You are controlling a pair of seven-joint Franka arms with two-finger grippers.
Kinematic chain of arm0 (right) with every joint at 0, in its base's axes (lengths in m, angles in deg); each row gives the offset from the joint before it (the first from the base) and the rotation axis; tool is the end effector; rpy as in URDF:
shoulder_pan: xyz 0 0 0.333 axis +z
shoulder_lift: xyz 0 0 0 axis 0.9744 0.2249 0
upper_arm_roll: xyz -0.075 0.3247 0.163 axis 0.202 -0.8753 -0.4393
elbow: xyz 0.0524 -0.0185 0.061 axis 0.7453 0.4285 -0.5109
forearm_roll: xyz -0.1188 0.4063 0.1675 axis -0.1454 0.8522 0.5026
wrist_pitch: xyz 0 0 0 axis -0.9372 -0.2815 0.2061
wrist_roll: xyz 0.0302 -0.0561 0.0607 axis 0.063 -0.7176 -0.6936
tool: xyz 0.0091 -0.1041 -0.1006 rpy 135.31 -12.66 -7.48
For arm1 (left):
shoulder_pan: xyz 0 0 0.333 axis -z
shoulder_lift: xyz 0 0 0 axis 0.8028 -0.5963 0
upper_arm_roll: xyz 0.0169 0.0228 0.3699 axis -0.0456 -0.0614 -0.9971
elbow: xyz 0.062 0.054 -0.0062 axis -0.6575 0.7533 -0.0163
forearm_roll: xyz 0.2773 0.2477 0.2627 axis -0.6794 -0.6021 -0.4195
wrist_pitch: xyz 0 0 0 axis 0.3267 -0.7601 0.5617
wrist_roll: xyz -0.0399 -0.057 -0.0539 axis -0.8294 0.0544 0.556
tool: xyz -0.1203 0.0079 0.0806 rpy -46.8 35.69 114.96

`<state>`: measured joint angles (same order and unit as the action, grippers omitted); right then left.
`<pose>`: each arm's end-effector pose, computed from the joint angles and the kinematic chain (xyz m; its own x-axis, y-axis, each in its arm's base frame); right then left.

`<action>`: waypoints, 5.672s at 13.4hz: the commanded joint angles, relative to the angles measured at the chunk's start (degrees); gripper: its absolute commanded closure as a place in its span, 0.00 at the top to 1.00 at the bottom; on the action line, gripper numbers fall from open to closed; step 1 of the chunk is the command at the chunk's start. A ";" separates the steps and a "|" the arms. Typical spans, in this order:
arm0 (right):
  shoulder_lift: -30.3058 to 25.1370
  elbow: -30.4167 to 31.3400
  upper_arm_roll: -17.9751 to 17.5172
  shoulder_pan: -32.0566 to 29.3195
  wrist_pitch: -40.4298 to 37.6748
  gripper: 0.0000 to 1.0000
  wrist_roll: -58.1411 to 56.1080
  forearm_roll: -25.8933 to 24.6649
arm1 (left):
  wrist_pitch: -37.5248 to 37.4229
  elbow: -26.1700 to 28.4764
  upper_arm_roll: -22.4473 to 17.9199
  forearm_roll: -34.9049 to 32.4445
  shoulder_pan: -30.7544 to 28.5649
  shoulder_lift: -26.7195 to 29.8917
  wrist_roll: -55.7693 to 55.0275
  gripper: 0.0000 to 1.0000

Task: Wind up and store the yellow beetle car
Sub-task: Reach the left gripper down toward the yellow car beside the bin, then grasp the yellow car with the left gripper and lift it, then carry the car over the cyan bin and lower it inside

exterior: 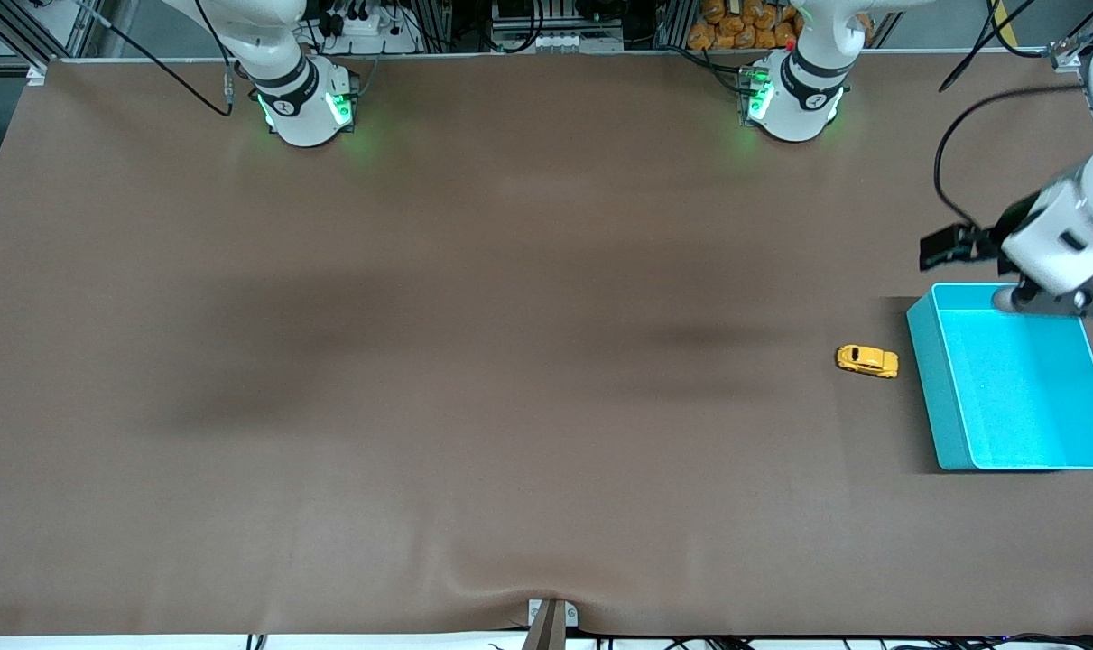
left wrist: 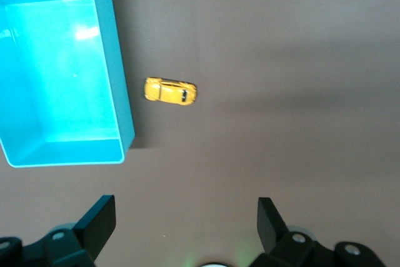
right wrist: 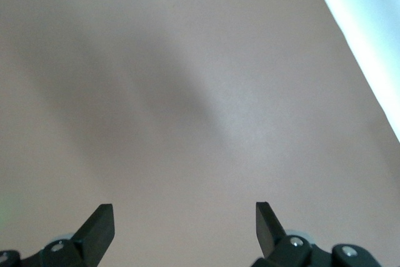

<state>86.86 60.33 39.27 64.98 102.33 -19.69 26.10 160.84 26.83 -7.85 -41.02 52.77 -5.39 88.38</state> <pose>0.7275 -0.1941 0.5937 0.5121 0.8584 0.0310 0.8589 -0.5120 -0.0105 0.6615 -0.0309 0.5509 0.9840 -0.0727 -0.1626 -0.0820 -0.9953 -0.0516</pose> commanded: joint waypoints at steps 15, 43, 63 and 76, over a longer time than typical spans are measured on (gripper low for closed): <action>-9.11 1.32 0.13 8.33 -8.90 1.00 56.51 -3.05 | 28.28 17.07 0.28 -2.86 -6.31 -9.93 -16.85 1.00; -29.69 30.52 0.05 15.19 1.91 1.00 69.28 -6.83 | 69.53 41.20 0.81 -2.42 -10.71 -14.66 -76.73 0.12; -29.34 27.53 0.22 14.93 0.59 1.00 68.93 -6.83 | 41.06 13.08 4.41 2.74 -22.73 -11.93 -40.28 0.00; -29.25 26.03 0.31 14.66 0.59 1.00 68.84 -6.92 | 40.70 12.46 3.71 2.51 -29.17 -19.66 3.92 0.00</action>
<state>57.89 87.05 39.45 79.43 103.67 48.52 20.06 202.88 40.82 -4.26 -37.16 24.19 -23.21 86.63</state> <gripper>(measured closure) 0.000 0.537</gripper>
